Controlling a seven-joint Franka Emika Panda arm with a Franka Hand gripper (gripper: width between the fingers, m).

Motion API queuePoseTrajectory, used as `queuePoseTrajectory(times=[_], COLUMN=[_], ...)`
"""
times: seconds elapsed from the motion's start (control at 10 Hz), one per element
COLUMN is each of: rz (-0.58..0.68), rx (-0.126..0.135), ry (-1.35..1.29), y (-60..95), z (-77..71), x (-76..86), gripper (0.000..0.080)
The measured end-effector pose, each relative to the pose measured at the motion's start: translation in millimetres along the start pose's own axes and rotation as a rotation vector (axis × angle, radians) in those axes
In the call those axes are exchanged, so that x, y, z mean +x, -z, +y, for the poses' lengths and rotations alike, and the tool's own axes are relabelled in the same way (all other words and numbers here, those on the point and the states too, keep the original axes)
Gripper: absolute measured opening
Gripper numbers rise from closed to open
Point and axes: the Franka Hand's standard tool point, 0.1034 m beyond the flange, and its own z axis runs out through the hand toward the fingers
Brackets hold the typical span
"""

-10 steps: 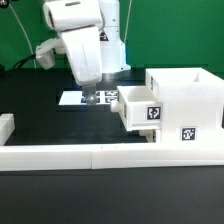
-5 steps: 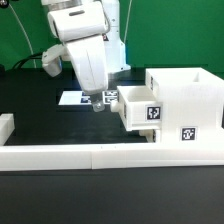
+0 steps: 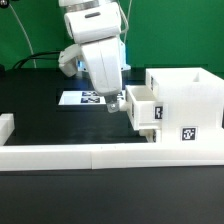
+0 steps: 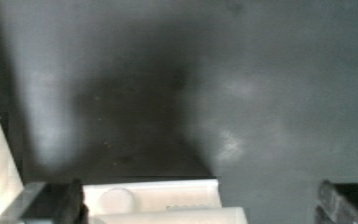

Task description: Assemble drawer

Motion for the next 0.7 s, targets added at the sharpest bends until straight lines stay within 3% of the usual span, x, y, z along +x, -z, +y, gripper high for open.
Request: queuePoseTrajectory(times=[0.3,0.7], rz=[0.000,0.011], rx=[0.000,0.005], ry=[0.000,0.012], y=[-0.5,-5.4], z=[0.0,2.1], x=[-0.1,17.4], gripper=[0.0648,0.0648])
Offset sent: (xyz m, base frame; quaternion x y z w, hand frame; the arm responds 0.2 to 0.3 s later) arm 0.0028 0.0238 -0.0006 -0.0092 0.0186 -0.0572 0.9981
